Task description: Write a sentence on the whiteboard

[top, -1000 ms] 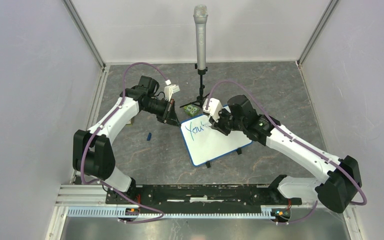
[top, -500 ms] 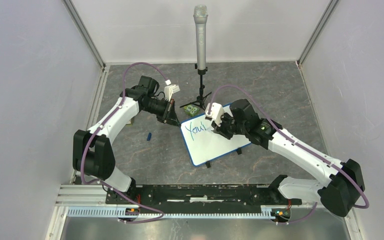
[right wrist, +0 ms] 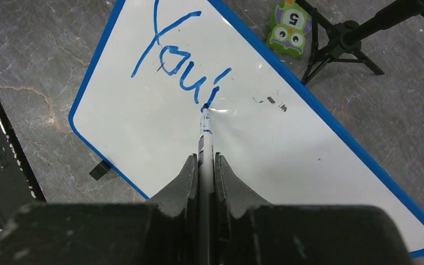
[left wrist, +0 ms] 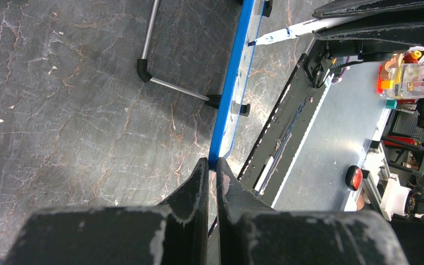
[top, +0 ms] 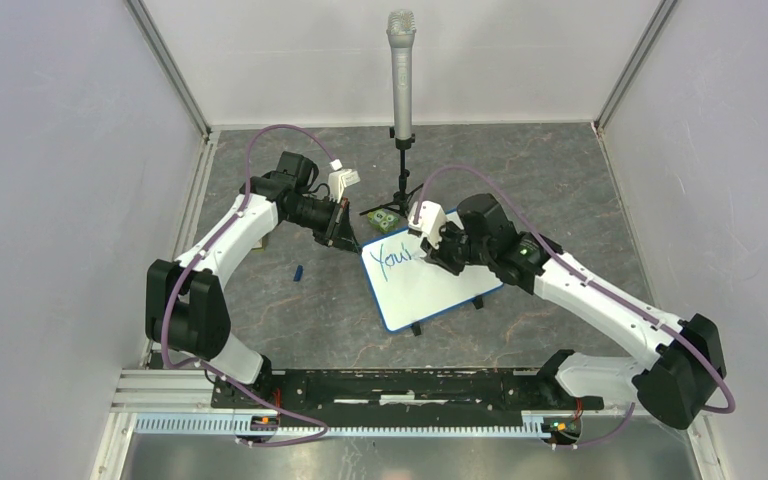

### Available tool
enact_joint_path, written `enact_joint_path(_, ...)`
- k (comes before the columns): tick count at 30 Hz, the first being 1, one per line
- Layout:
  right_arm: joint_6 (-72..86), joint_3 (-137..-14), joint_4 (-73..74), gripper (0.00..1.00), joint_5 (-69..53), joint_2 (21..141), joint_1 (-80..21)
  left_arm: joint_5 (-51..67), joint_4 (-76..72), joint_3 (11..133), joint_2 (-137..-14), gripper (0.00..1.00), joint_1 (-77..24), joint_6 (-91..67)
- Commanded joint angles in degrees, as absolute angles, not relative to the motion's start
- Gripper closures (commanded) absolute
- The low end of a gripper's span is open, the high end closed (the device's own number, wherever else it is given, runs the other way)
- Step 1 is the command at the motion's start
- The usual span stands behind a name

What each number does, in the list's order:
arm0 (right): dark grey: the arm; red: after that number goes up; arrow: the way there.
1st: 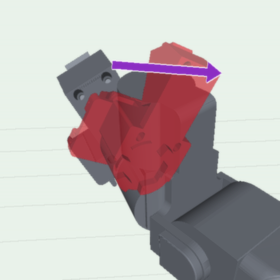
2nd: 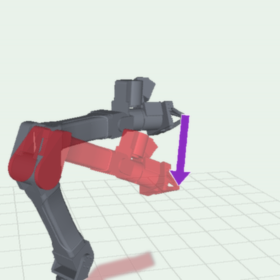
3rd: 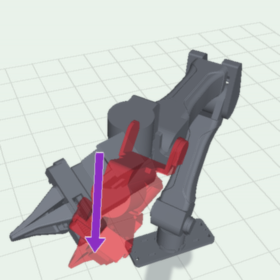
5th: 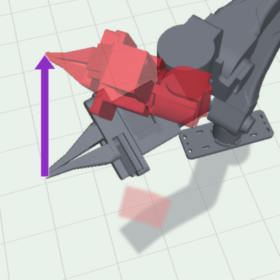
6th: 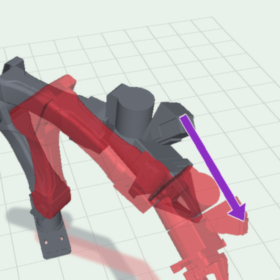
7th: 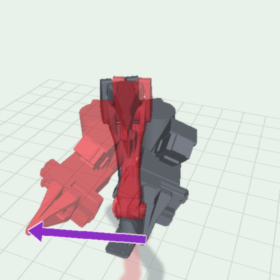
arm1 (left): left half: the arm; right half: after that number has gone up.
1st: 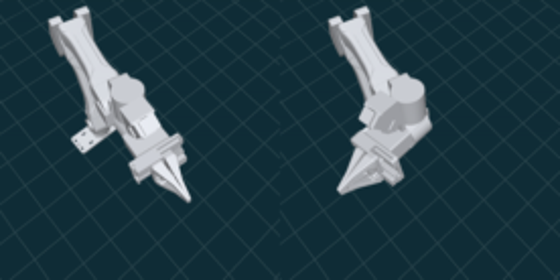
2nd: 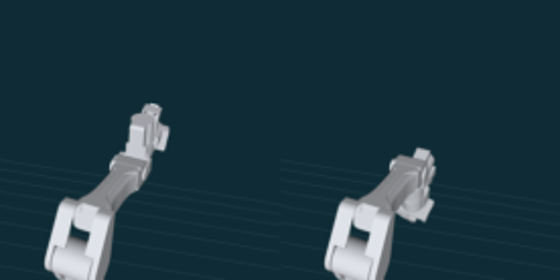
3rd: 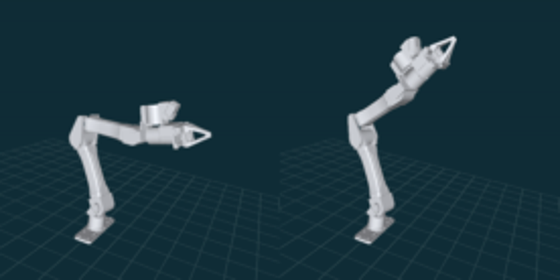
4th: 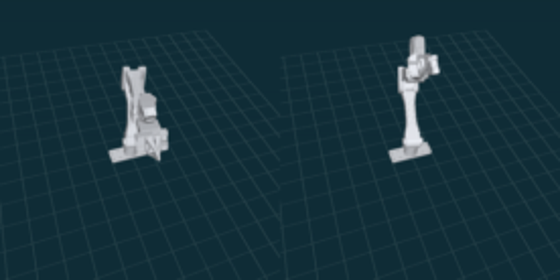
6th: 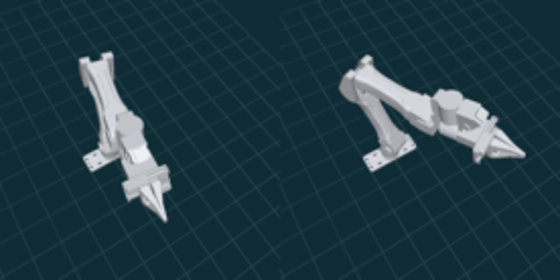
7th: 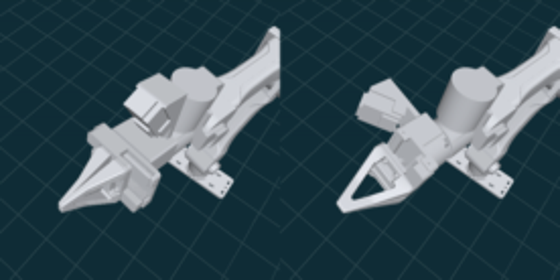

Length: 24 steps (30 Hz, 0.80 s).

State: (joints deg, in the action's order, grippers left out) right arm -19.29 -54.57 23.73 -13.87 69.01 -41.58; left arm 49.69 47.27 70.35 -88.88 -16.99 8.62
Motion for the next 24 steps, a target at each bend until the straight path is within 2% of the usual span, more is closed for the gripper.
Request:
enact_joint_path(1,-19.7,-57.8,21.9,1.00,-11.9,70.0,-40.9,51.1,47.3,70.8,-88.4,0.98,-17.1,10.4)
enact_joint_path(12,-20.6,-58.7,22.9,1.00,-12.0,69.4,-38.8,50.9,47.3,71.0,-88.5,0.98,-17.1,10.0)
enact_joint_path(24,-19.9,-57.1,24.9,1.00,-17.6,66.6,-38.8,51.7,47.3,70.9,-88.3,0.98,-17.1,10.3)
